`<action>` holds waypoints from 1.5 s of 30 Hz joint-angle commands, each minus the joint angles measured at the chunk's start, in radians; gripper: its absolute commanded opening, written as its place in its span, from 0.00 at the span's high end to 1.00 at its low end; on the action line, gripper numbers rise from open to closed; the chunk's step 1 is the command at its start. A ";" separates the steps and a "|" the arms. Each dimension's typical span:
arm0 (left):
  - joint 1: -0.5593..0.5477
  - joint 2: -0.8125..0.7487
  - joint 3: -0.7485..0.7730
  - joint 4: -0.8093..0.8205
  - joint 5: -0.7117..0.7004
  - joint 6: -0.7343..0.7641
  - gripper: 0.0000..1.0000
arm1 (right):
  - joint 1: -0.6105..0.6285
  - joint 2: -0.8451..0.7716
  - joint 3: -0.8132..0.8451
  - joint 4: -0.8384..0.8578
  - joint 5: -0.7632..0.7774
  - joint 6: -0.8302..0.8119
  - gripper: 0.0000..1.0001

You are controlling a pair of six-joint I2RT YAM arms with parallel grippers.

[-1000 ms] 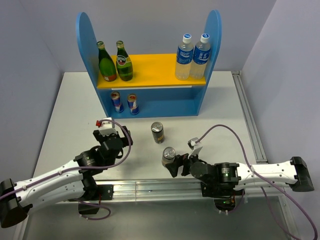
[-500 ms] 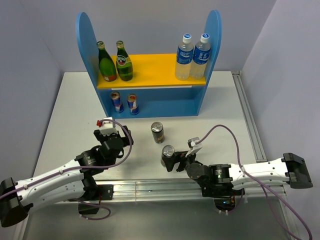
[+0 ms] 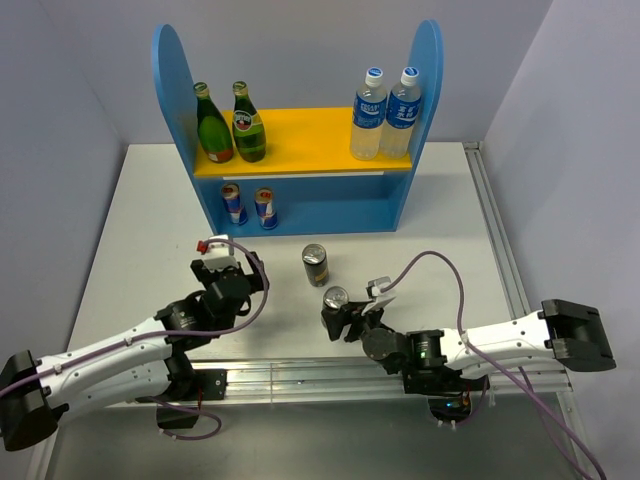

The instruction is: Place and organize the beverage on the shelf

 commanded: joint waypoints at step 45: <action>-0.217 0.451 -0.079 0.783 0.011 0.099 0.01 | -0.414 0.010 0.167 0.155 0.160 -0.272 1.00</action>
